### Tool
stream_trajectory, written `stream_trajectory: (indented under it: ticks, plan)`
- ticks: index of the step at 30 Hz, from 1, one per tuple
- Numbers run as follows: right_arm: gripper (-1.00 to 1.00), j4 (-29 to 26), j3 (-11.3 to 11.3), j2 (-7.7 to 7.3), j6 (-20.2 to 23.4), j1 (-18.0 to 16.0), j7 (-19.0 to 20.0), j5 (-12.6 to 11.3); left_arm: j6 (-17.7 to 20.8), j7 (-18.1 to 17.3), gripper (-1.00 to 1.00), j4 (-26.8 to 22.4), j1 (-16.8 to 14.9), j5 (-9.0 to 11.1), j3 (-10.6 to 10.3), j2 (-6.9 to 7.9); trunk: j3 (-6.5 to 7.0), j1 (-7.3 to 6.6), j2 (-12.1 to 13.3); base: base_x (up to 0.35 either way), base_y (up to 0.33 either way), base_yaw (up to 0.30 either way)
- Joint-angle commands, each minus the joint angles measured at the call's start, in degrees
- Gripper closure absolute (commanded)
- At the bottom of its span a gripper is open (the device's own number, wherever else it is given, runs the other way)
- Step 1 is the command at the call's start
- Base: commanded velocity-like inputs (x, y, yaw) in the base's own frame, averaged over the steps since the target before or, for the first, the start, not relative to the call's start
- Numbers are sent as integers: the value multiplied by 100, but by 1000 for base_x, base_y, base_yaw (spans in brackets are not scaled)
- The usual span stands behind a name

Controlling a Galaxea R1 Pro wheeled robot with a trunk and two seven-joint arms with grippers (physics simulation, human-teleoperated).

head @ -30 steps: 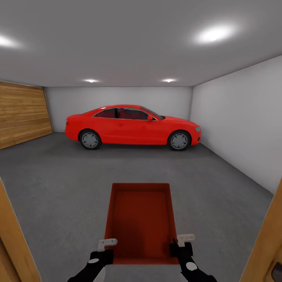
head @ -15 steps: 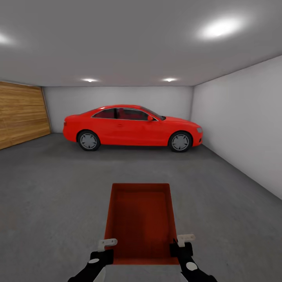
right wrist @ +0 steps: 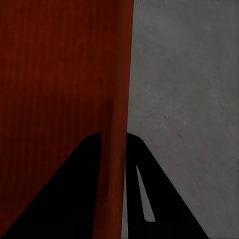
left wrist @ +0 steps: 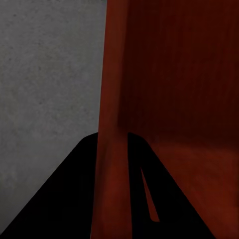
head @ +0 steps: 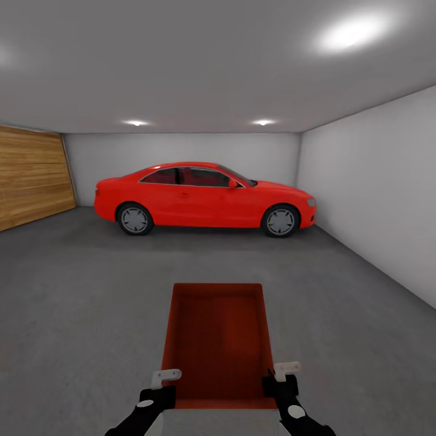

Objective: Move the two storage containers from the living room to the garage. In the garage, place one container on the floor and stack the other container on top of it (either order is fine).

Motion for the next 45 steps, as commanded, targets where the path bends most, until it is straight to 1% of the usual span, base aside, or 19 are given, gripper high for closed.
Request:
stream_trajectory:
  ticks: [1, 45]
  plan:
    - [100, -9, -103, -32, -478, -9, -314, -47, 23, 101, 100, 5, -1, 57, 76, 23, -9, 5, -7, 322, 0, 0]
    - [100, -9, -103, -32, -478, -9, -314, -53, 31, 99, 100, 24, -2, 57, 76, 23, -9, 5, -7, 322, 0, 0]
